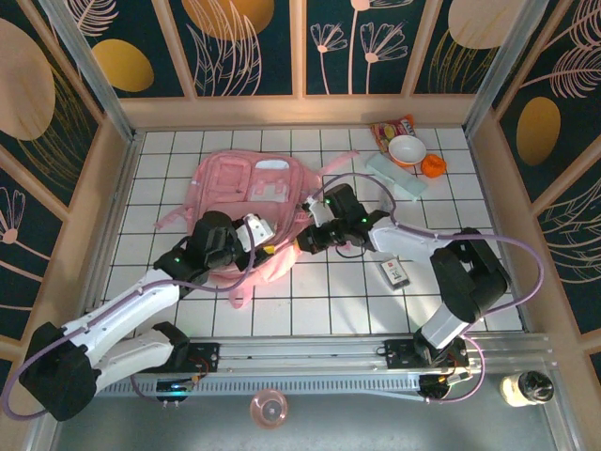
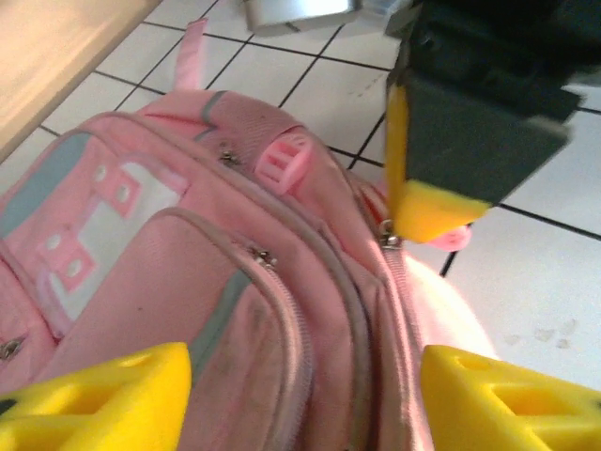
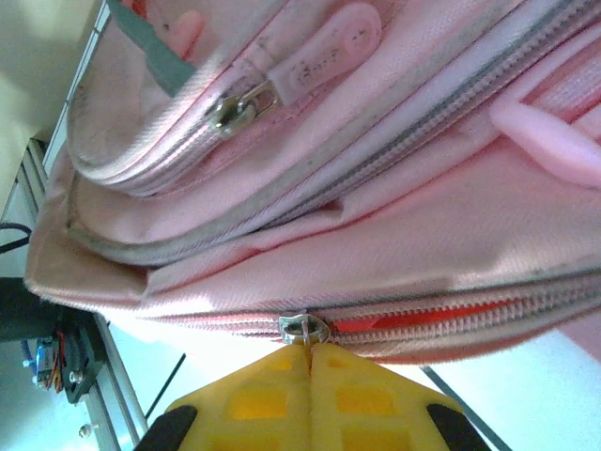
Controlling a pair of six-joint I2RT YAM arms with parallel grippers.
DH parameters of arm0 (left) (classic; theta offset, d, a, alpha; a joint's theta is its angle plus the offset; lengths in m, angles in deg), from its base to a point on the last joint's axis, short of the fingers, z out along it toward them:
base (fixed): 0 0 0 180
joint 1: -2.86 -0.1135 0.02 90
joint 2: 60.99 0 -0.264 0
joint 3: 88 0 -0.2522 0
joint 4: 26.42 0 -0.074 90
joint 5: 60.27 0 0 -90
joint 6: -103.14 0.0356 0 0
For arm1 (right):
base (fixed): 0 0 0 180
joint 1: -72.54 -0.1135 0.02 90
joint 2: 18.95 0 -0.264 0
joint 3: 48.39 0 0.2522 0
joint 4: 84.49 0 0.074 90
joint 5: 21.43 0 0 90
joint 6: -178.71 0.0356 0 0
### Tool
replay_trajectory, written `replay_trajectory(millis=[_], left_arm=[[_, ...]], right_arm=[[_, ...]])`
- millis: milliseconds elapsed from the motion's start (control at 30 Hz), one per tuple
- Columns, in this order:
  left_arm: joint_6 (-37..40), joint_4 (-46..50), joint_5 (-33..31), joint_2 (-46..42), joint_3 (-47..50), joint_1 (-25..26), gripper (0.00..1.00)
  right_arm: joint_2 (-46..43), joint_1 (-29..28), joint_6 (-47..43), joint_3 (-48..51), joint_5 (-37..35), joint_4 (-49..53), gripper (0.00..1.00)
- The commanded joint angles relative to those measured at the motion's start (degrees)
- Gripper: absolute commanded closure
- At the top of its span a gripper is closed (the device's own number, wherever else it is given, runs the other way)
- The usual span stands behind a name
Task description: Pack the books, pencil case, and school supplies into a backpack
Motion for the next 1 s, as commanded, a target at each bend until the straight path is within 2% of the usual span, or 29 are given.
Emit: replay_trajectory(millis=[0,100,200,233,300,333,400,467,567,667,767,833,967], left_arm=[[0.6,-1.1,-2.6,3.6,-0.2,0.0,0.18],[1.3,-1.4,1.6,5.9,-0.7,0.0,0.07],[1.4,-5.6,0.7,7.2,0.6,0.0,0.08],[1.3,-6.9,-0.4,7.7,0.7,0.0,0.15],[1.1,-7.4,-0.2,8.8,-0.1,0.0,0.6],[0.7,-7.3,0.3,8.8,-0.4,0.0,0.76],[1.5,-6.3,2.5,7.6,-1.0,0.0,0.99],[2.4,-5.8,5.9,4.6,-0.5,0.1,1.0],[3.0,-4.9,11.9,-0.4,0.4,0.0,1.0],[2.8,-2.7,14.5,-3.1,0.2,0.0,1.0],[3.5,0.4,14.6,-4.1,-0.2,0.0,1.0],[3.3,1.1,12.7,-4.2,0.1,0.0,1.0],[1.8,-0.6,9.1,-3.7,1.0,0.0,1.0]], right_arm=[[-5.0,-0.6,-1.1,-1.3,3.9,-2.4,1.0],[-5.8,-0.5,-1.6,-2.5,5.8,-0.4,1.0],[-6.0,-0.6,-2.2,-3.1,9.3,0.4,1.0],[-6.1,-0.5,-2.3,-3.0,10.3,0.6,1.0],[-6.1,-0.4,-2.7,-3.1,9.2,1.7,1.0],[-5.9,-0.2,-3.3,-3.2,6.6,3.2,1.0],[-4.1,0.5,-4.6,-3.7,-2.9,7.4,1.0],[-0.9,0.4,-6.4,-4.5,-11.6,10.5,1.0],[3.1,0.5,-5.6,-4.1,-20.6,9.4,1.0],[5.8,0.6,-3.3,-4.4,-30.0,7.7,1.0],[7.4,2.1,-0.7,-4.8,-36.6,7.0,1.0],[6.7,3.9,-0.7,-4.0,-32.5,4.6,1.0],[0.0,3.9,-5.8,0.0,-16.8,-1.6,1.0]])
